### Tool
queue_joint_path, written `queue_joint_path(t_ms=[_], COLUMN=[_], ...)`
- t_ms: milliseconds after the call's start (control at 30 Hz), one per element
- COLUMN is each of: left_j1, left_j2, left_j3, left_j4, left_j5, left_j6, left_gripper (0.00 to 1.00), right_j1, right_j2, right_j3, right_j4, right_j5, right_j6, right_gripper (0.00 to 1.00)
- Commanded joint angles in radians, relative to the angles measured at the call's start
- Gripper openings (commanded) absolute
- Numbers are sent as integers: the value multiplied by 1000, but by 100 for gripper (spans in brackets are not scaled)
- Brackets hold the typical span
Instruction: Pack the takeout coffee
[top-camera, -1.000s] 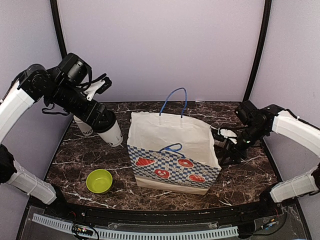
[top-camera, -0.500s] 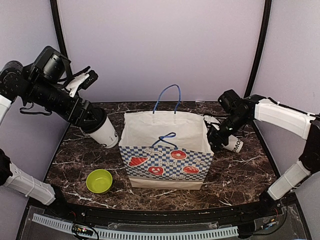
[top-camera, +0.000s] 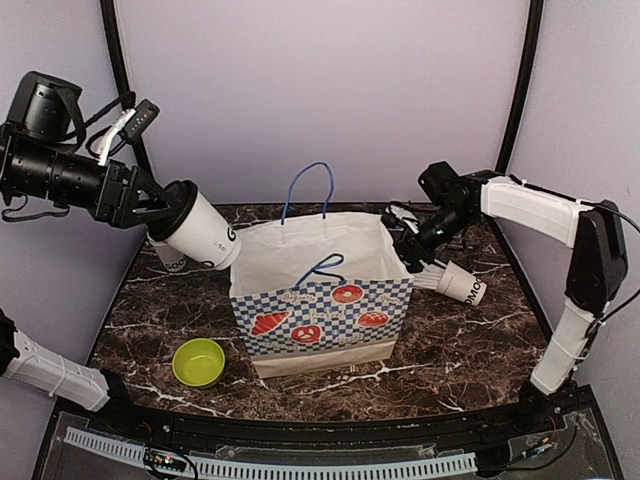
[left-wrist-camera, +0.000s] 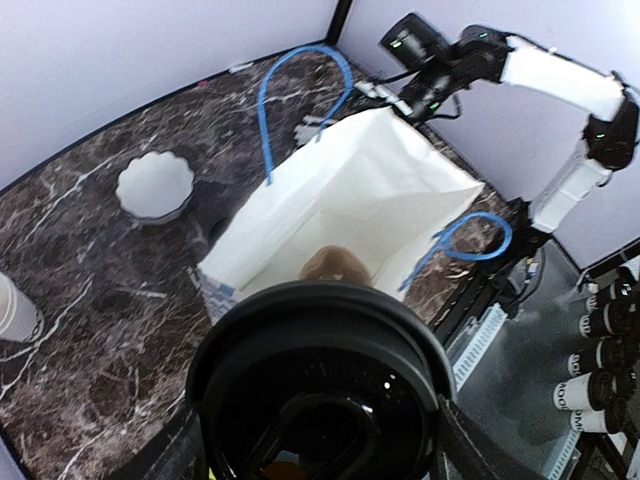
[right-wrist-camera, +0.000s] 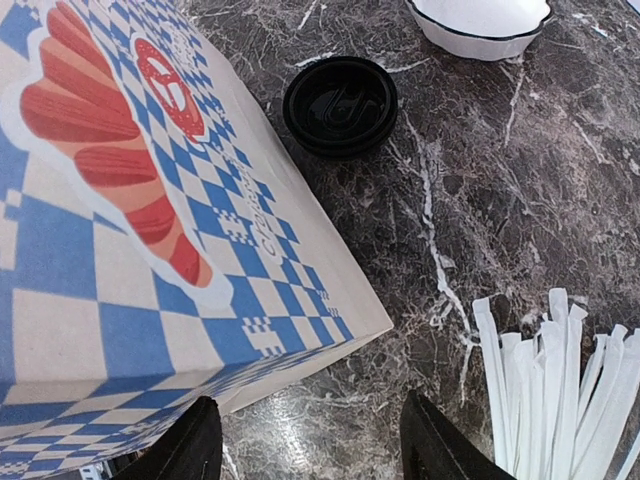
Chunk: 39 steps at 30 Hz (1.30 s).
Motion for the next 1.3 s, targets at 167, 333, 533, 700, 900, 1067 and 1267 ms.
queue_joint_path(t_ms=[167,333,533,700,900,1067,1267], left_j1=[-19,-158,-353,-487,-549,-553,-552], left_j2=[-37,-9,178,364,576,682,803], left_j3=[-77,-165,-103,-9,-27,-86,-80], left_j4=[329,570,573,438,398,505,543], left_j5=[403,550,478,249,45,-56,-69], left_j6=[63,107,228,363,452,469,488], left_gripper=[49,48,50,50,50,52,53], right_j1=[-99,-146,-175,-208,-225,-231,-231], right_j2=[-42,-93,-124,-181,-280,-359,-429], right_j3=[62,36,29,13,-55,-147,-217], right_j4=[-65,-60,-63,-78,-97,-96,-93], right_j5=[-75,-31,23,46,81,102,105], right_j6=[1,26,58,58,39,33,33], right_gripper=[63,66,66,67,68,68,68])
